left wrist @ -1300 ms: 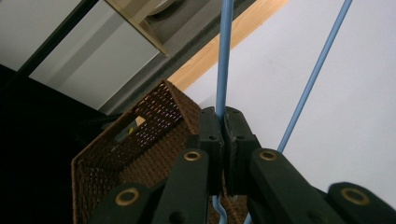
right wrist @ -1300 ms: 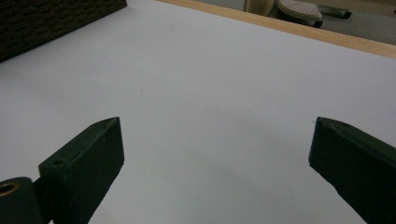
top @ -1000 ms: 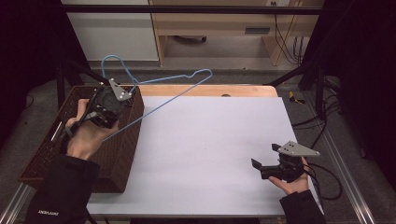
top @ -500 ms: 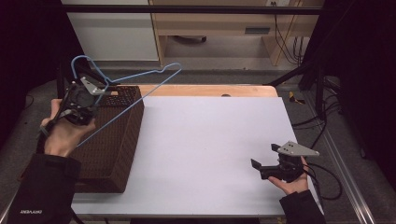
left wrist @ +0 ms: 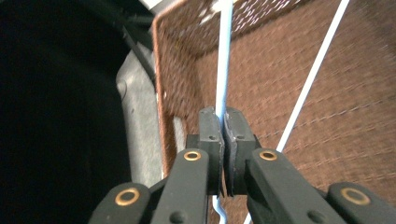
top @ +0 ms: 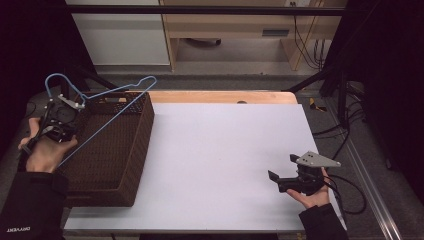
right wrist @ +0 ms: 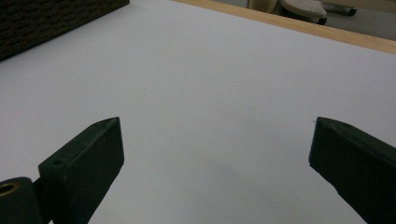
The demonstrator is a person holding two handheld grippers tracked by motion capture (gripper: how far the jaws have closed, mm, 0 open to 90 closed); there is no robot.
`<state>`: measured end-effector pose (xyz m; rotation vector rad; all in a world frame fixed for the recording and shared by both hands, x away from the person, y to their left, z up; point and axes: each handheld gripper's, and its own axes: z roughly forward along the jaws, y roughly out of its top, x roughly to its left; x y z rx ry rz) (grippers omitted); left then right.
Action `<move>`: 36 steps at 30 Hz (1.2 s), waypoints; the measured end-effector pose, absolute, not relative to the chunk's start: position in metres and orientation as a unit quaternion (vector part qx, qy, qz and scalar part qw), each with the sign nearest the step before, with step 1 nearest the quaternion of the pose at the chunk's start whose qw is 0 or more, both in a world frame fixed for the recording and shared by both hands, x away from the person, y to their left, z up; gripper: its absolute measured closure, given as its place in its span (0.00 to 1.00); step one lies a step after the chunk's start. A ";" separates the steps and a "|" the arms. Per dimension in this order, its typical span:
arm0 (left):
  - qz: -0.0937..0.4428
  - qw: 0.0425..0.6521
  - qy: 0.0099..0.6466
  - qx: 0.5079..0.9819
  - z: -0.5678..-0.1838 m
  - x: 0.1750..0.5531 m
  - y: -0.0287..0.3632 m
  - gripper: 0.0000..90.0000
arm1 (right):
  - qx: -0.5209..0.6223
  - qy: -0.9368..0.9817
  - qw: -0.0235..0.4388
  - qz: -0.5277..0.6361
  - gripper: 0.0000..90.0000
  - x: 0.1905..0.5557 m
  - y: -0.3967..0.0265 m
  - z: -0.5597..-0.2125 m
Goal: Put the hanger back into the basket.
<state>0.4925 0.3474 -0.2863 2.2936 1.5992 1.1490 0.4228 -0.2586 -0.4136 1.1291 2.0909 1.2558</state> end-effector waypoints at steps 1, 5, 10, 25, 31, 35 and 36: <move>0.377 0.054 0.533 0.755 -0.290 0.493 0.351 0.97 | 0.409 0.759 0.224 0.455 0.04 0.423 -0.259 -0.414; 0.366 0.029 0.545 0.754 -0.303 0.494 0.361 0.97 | 0.409 0.759 0.223 0.454 0.04 0.423 -0.258 -0.414; 0.356 0.029 0.554 0.752 -0.324 0.496 0.365 0.97 | 0.410 0.759 0.222 0.455 0.04 0.423 -0.258 -0.414; 0.292 0.092 0.562 0.768 -0.370 0.489 0.362 0.86 | 0.411 0.757 0.223 0.456 0.04 0.423 -0.258 -0.414; 0.304 0.286 0.527 0.740 -0.345 0.456 0.352 0.53 | 0.410 0.754 0.225 0.461 0.04 0.423 -0.258 -0.414; 0.285 0.414 0.485 0.716 -0.344 0.433 0.340 0.35 | 0.408 0.751 0.226 0.468 0.04 0.422 -0.260 -0.412; 0.279 0.433 0.474 0.714 -0.345 0.429 0.337 0.31 | 0.409 0.749 0.225 0.471 0.04 0.421 -0.260 -0.412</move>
